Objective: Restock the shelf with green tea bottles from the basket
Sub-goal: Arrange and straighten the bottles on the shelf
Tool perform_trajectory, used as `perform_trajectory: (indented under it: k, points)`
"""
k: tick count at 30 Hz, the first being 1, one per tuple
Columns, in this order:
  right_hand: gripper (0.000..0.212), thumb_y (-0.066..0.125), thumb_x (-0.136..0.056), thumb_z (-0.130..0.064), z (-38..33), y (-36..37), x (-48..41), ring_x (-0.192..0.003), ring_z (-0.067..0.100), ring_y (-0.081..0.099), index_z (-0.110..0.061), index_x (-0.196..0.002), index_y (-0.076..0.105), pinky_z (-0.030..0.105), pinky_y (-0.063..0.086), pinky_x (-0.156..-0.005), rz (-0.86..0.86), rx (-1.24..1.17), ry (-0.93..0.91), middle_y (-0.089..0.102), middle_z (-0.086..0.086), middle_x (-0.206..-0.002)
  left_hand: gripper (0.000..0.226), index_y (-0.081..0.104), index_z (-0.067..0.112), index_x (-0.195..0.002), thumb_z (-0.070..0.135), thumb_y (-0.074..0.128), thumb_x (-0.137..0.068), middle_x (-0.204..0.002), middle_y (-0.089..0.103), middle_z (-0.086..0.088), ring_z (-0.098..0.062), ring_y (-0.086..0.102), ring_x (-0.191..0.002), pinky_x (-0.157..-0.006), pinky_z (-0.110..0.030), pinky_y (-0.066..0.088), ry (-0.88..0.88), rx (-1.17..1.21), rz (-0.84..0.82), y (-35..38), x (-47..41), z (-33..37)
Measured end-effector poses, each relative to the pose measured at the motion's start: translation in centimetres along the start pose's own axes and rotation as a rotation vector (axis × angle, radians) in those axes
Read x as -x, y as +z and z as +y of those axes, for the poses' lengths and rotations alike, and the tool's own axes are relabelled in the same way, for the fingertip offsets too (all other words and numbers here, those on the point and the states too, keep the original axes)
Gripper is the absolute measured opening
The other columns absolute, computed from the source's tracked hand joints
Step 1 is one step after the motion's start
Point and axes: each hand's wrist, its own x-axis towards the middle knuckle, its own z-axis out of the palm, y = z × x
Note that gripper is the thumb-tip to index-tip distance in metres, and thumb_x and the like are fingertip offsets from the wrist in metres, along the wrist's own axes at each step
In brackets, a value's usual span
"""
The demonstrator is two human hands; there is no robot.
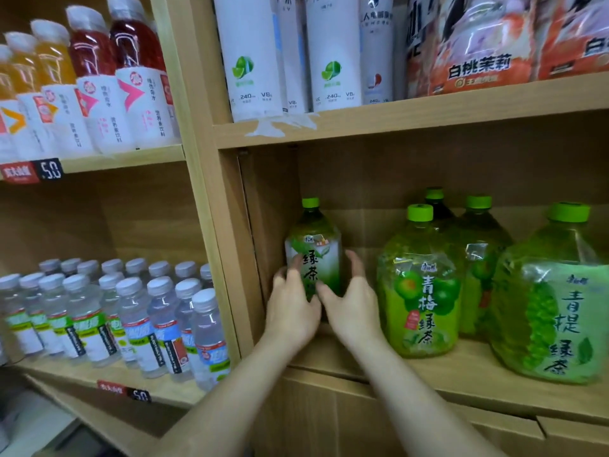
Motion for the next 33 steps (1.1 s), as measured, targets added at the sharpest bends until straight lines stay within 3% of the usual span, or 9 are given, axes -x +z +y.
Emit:
perform_trajectory:
  k: [4, 8, 11, 13, 17, 22, 27, 31, 33]
  points:
    - [0.086, 0.077, -0.076, -0.025, -0.4, 2.3, -4.1, -0.127, 0.027, 0.046, -0.026, -0.145, 0.026, 0.036, 0.040, -0.100, 0.003, -0.085, 0.118, 0.048, 0.006, -0.139, 0.070, 0.019, 0.015, -0.148, 0.015, 0.055, -0.088, -0.143, 0.039, -0.008, -0.023, 0.041, -0.132, -0.105, -0.026, 0.032, 0.059, -0.044, -0.148, -0.4, 1.8, -0.9]
    - [0.087, 0.081, -0.072, -0.025, -0.4, 3.2, -6.2, -0.125, 0.029, 0.049, -0.025, -0.143, 0.032, 0.036, 0.042, -0.095, 0.051, -0.096, 0.169, 0.052, 0.006, -0.138, 0.067, 0.021, 0.022, -0.149, 0.025, 0.054, -0.090, -0.152, 0.031, 0.003, -0.015, 0.037, -0.134, -0.111, -0.025, 0.030, 0.182, -0.193, -0.234, -2.4, 3.7, -1.6]
    - [0.084, 0.080, -0.073, -0.022, -0.2, 3.5, -7.0, -0.126, 0.029, 0.049, -0.018, -0.143, 0.034, 0.034, 0.041, -0.096, 0.091, -0.119, 0.174, 0.052, 0.008, -0.138, 0.053, 0.054, 0.023, -0.129, 0.018, 0.067, -0.079, -0.126, 0.057, 0.003, -0.019, 0.057, -0.109, -0.079, -0.033, 0.056, 0.434, -0.395, -0.016, -4.4, 4.5, -2.2]
    - [0.083, 0.080, -0.073, -0.019, -0.1, 3.6, -7.6, -0.128, 0.029, 0.047, -0.015, -0.143, 0.034, 0.036, 0.042, -0.098, 0.093, -0.151, 0.198, 0.051, 0.010, -0.139, 0.045, 0.065, 0.017, -0.113, 0.011, 0.075, -0.069, -0.112, 0.064, -0.004, -0.023, 0.055, -0.100, -0.063, -0.032, 0.056, 0.566, -0.518, 0.195, -5.3, 4.4, -3.2]
    - [0.079, 0.082, -0.071, -0.020, 0.3, 4.1, -8.6, -0.124, 0.032, 0.050, -0.012, -0.137, 0.039, 0.039, 0.044, -0.095, 0.106, -0.156, 0.215, 0.054, 0.013, -0.134, 0.043, 0.059, 0.014, -0.121, 0.012, 0.057, -0.078, -0.128, 0.055, -0.017, -0.030, 0.043, -0.112, -0.087, -0.041, 0.041, 0.668, -0.678, 0.420, -6.9, 3.2, -4.5]
    - [0.071, 0.083, -0.069, -0.025, 0.8, 5.0, -10.1, -0.122, 0.036, 0.049, -0.008, -0.128, 0.048, 0.047, 0.044, -0.099, 0.150, -0.072, 0.247, 0.052, 0.018, -0.131, 0.074, 0.036, 0.018, -0.140, 0.012, 0.071, -0.076, -0.132, 0.035, -0.011, -0.026, 0.040, -0.114, -0.097, -0.035, 0.038, 0.394, -0.182, 0.551, -7.9, 2.8, -4.0]
    - [0.056, 0.071, -0.080, -0.006, 0.7, 5.1, -9.6, -0.121, 0.036, 0.052, -0.010, -0.131, 0.046, 0.043, 0.043, -0.098, 0.152, -0.023, 0.199, 0.056, 0.017, -0.129, 0.076, 0.042, 0.027, -0.134, 0.012, 0.079, -0.070, -0.104, 0.041, 0.000, -0.010, 0.043, -0.089, -0.085, -0.035, 0.045, 0.099, 0.304, 0.633, -8.3, 1.2, -2.0]
    - [0.078, 0.063, -0.085, -0.003, 1.0, 5.9, -7.2, -0.124, 0.039, 0.048, -0.034, -0.146, 0.025, 0.043, 0.044, -0.097, 0.117, 0.177, 0.028, 0.022, 0.017, -0.152, 0.069, 0.044, 0.028, -0.131, 0.009, 0.076, -0.073, -0.095, 0.039, 0.003, -0.017, 0.046, -0.077, -0.073, -0.042, 0.049, 0.065, 0.336, 0.653, -8.0, 1.0, -1.6]
    - [0.078, 0.060, -0.088, -0.005, 1.4, 6.1, -7.0, -0.123, 0.037, 0.050, -0.040, -0.146, 0.022, 0.042, 0.045, -0.096, 0.069, 0.251, 0.001, 0.011, 0.014, -0.156, 0.066, 0.045, 0.025, -0.132, 0.005, 0.072, -0.075, -0.097, 0.038, 0.004, -0.012, 0.046, -0.070, -0.070, -0.034, 0.049, 0.092, 0.317, 0.667, -7.6, 1.3, -1.3]
